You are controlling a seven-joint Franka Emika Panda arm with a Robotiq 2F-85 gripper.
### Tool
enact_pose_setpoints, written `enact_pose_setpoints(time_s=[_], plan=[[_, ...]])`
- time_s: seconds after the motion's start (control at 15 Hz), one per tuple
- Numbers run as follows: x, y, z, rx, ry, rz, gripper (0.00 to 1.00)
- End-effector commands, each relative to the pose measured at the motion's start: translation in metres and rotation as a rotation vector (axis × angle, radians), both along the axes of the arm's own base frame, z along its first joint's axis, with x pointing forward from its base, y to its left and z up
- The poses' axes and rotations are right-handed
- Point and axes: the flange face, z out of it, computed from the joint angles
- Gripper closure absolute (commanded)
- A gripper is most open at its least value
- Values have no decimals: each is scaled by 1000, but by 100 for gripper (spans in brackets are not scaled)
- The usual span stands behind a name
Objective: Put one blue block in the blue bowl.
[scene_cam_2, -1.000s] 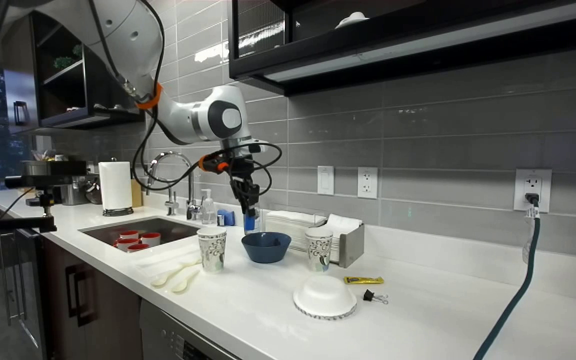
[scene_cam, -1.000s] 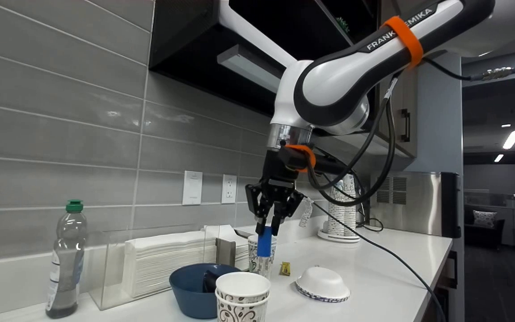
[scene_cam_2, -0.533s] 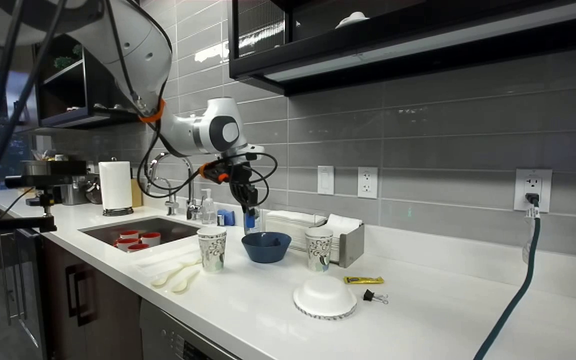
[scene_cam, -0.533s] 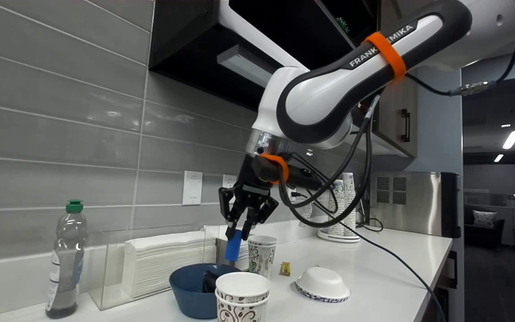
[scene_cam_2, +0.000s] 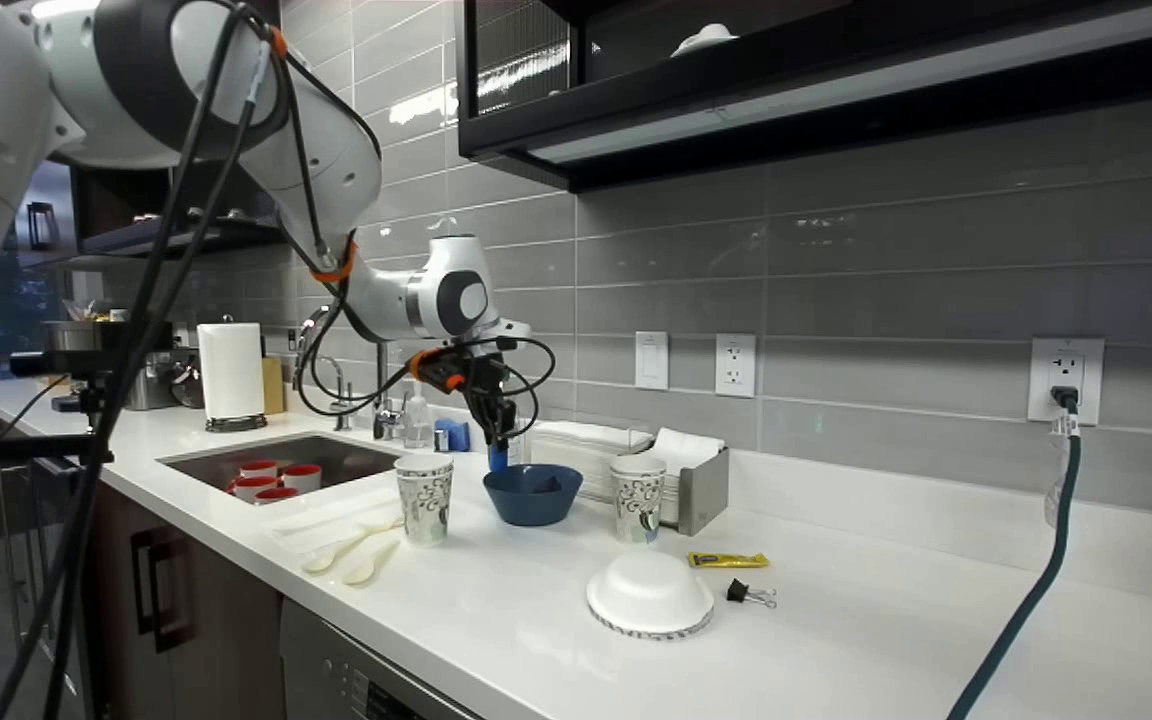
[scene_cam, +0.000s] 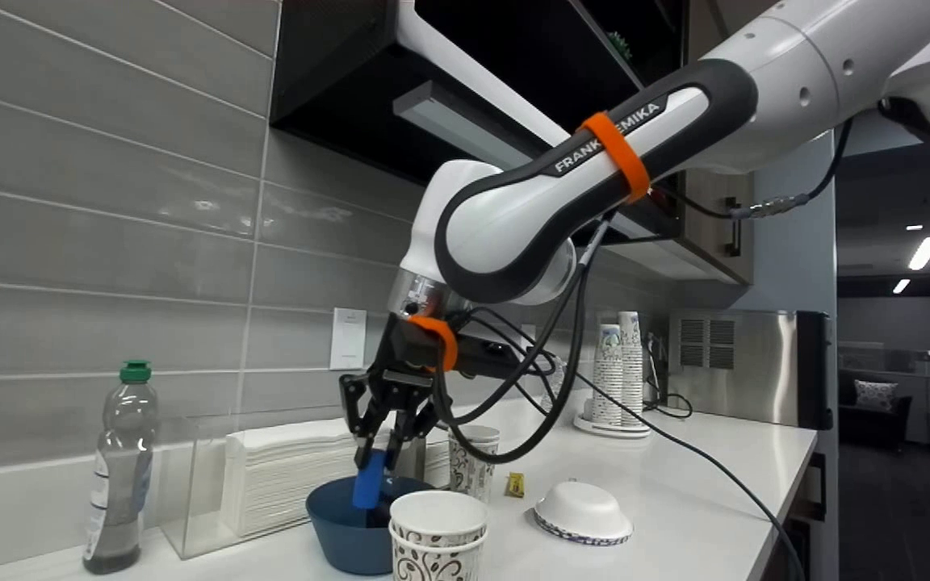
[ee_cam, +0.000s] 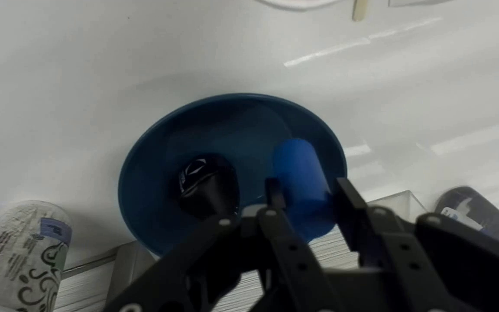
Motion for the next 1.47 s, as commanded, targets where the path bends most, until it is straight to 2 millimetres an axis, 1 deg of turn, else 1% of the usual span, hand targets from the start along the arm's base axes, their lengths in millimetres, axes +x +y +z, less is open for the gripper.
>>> enact_pose_setpoints(time_s=[0.0,0.27,0.53,0.87,0.93,1.0,1.07,1.13,1.2,1.27,1.33,1.4], plan=[[31,5,-11,-10,20,-45,92],[47,3,-21,-27,70,-60,92],[57,4,-29,-54,47,-78,92],[52,4,-51,-90,89,-80,92],[52,4,-53,-93,94,-81,88],[51,4,-54,-95,99,-81,42],[49,5,-52,-87,104,-78,40],[47,6,-45,-82,99,-73,35],[45,9,-37,-70,93,-64,27],[41,10,-23,-62,73,-60,21],[38,10,-9,-51,59,-60,13],[34,8,5,-44,39,-61,7]])
